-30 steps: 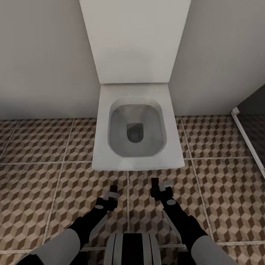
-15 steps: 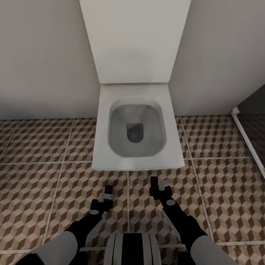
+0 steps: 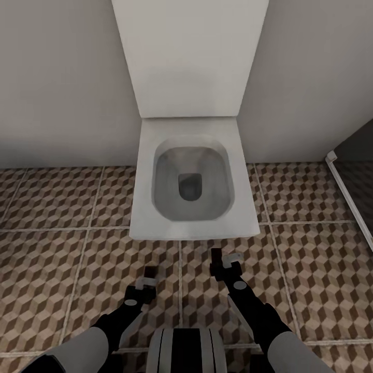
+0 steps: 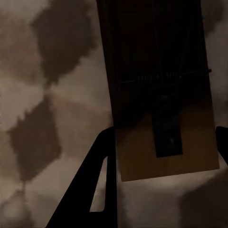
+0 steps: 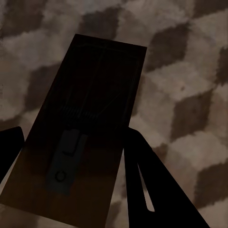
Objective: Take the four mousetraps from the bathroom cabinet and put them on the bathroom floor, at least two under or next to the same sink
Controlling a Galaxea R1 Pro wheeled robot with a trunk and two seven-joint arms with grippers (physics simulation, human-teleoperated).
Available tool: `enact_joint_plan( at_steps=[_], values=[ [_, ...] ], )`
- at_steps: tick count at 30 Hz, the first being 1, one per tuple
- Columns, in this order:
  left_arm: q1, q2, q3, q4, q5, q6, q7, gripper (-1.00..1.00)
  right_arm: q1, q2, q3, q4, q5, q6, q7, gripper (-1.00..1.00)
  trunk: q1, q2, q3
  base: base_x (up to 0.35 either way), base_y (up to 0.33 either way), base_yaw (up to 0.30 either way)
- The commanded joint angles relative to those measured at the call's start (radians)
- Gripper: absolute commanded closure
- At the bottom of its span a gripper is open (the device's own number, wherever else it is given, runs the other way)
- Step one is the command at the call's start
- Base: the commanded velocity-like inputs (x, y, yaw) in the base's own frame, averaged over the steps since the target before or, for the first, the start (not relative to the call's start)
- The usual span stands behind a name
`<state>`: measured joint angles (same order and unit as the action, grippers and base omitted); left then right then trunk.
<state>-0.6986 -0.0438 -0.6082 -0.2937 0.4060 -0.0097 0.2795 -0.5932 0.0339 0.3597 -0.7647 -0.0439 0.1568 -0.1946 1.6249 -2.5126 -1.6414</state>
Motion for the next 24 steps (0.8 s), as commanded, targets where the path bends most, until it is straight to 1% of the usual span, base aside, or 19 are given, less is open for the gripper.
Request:
enact_joint_plan(
  at_steps=[1,10,19,24],
  values=[
    [-0.001,0.001,-0.009,0.000,0.007,-0.001,0.007,1.00,0.000,-0.001,0.005,-0.001,-0.009,0.004,-0.006,1.00,0.000,0.000,0.000,0.000,0.000,0.000],
    [-0.001,-0.006,-0.008,-0.007,0.006,-0.016,0.007,1.00,0.000,0.000,0.008,0.008,-0.010,0.003,-0.005,1.00,0.000,0.000,0.000,0.000,0.000,0.000],
    [-0.001,-0.009,-0.010,-0.039,0.005,-0.033,0.007,1.00,0.000,0.002,0.008,0.030,-0.010,-0.021,-0.005,1.00,0.000,0.000,0.000,0.000,0.000,0.000],
    [-0.001,-0.008,-0.014,-0.064,0.005,-0.083,0.003,1.00,0.000,0.003,0.008,0.031,-0.010,-0.024,-0.005,1.00,0.000,0.000,0.000,0.000,0.000,0.000]
  ],
)
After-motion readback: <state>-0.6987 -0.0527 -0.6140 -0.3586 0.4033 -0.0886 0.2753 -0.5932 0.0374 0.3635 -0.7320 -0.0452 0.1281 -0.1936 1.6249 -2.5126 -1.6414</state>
